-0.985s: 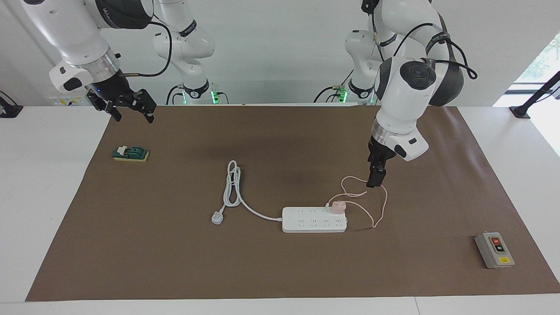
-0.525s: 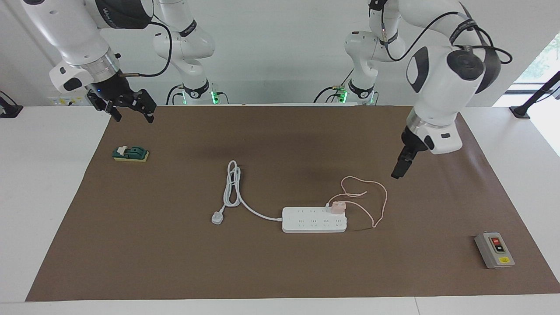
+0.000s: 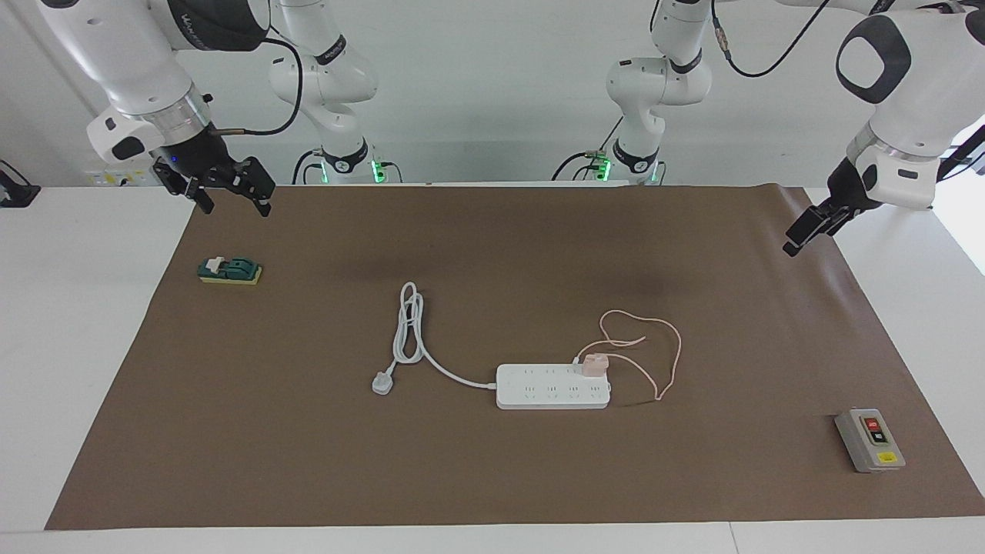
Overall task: Plug charger into power strip
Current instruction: 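Open the left gripper and withdraw it from the plugged charger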
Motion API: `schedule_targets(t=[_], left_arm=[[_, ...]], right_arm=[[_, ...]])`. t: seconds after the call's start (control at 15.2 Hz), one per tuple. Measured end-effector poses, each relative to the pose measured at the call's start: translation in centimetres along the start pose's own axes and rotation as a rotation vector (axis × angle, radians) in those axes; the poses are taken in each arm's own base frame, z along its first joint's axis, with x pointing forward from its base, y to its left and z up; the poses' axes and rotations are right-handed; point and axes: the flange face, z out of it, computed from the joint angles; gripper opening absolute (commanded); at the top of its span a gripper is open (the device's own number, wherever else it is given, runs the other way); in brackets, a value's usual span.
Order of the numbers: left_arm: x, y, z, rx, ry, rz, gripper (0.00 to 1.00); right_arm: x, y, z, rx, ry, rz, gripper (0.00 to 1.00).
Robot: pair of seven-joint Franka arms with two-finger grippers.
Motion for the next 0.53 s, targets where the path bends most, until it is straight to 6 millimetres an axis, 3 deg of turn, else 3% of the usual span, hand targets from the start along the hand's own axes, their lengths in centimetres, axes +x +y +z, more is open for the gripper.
schedule_targets(t=[0.33, 0.53], left_arm=[[-3.9, -2.4, -4.5, -0.013, -0.020, 0.056, 1.00], [-5.0, -2.8, -5.8, -0.021, -0.011, 0.059, 1.00]], right_arm=[[0.0, 0.0, 0.0, 0.000, 0.000, 0.000, 1.00], [0.0, 0.0, 0.0, 0.000, 0.000, 0.000, 1.00]])
